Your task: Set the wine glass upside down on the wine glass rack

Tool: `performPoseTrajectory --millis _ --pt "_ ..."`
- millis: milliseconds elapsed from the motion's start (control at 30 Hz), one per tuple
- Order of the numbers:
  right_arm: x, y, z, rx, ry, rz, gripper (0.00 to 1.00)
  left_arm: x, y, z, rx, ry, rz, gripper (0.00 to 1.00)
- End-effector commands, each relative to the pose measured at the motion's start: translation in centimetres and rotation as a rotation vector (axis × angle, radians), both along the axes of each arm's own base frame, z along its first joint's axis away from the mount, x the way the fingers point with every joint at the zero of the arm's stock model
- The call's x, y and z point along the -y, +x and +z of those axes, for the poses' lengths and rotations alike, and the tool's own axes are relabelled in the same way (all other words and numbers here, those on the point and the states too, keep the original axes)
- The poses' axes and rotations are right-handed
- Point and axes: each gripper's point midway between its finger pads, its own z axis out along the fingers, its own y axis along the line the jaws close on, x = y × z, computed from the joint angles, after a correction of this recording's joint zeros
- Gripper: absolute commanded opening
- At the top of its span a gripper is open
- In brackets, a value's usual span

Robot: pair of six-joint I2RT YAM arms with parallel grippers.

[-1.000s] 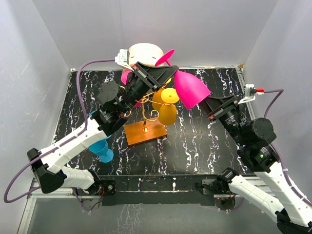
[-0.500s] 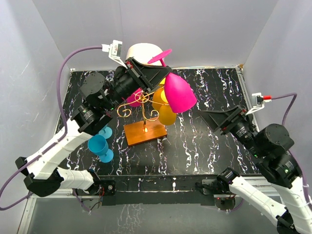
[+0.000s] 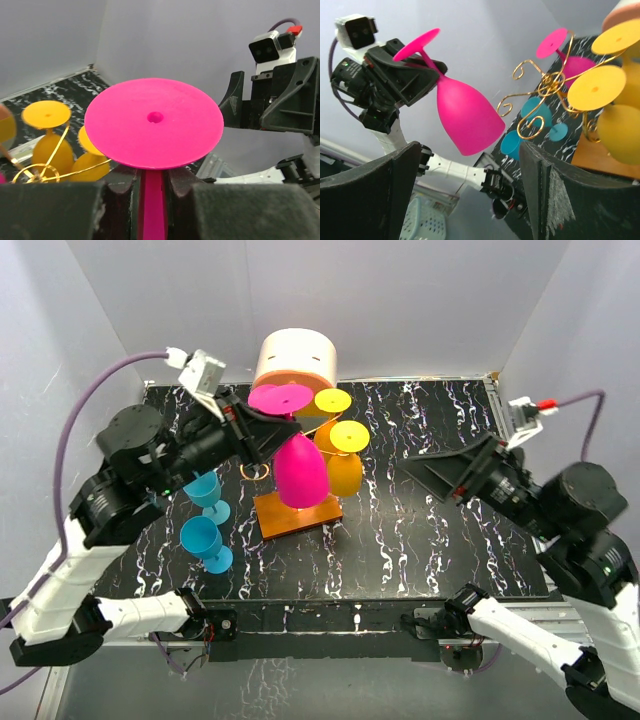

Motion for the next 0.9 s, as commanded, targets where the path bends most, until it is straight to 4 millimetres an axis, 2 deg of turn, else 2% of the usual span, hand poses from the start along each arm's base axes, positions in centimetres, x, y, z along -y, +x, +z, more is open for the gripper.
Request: performPoseTrajectory --millis 0,167,300,433,667,867 --pt "-2.4 -0.1 1.1 -0.03 0.036 0.121 0.75 -6.0 -0.5 0.9 0.099 0.08 0.171 0.0" --pt "-3.7 0.9 1.2 -0.04 0.074 0.156 0.72 -10.7 -0.2 1.0 0.139 0.135 0.337 0.0" --pt "-5.1 1.4 2.1 -0.043 0.114 0.21 0.71 -13.1 -0.3 0.6 0.173 0.185 0.408 0.0" --pt "-6.6 2.2 2.8 -0.063 0.159 0.263 0.7 -13.5 -0.5 -0.3 0.215 0.237 0.403 0.0" --pt "-8.8 3.9 5.3 -0.08 0.227 0.32 0.68 -14.1 0.1 -2.1 0.258 0.306 0.439 0.0" --pt "-11.6 5.0 5.6 -0.14 0.25 0.34 0.67 -14.1 0.4 -3.0 0.286 0.336 0.443 0.0"
